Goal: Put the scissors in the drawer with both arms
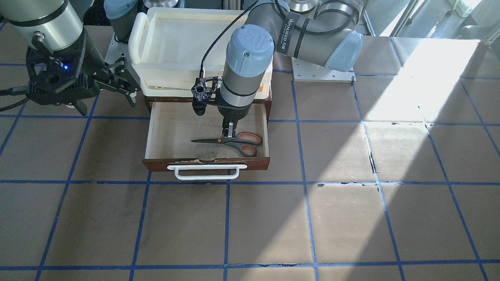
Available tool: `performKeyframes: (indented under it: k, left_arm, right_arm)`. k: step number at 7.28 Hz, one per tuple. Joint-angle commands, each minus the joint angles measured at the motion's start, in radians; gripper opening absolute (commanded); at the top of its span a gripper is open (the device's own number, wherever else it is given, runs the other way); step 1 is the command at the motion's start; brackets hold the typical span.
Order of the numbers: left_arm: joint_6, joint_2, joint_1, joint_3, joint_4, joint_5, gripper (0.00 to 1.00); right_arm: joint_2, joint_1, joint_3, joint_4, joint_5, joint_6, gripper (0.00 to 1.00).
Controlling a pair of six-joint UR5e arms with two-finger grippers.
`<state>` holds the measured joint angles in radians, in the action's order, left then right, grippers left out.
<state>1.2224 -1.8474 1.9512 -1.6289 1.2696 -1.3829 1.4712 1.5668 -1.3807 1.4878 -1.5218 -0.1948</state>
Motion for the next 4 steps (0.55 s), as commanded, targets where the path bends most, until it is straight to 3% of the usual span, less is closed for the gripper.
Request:
performKeyframes:
  k: [1, 3, 4]
  left_arm:
    - [-0.045, 0.02, -0.001, 0.004, -0.001, 0.016, 1.0]
    - [-0.203, 0.063, -0.032, 0.029, -0.001, 0.016, 1.0]
    - [-0.378, 0.082, -0.075, 0.044, 0.011, 0.012, 1.0]
  right_arm:
    - [0.005, 0.002, -0.026, 0.002, -0.049, 0.093, 1.0]
    - [0.009, 0.001, -0.027, 0.006, -0.066, 0.115, 1.0]
    - [0.014, -0.004, -0.027, 0.006, -0.066, 0.15, 1.0]
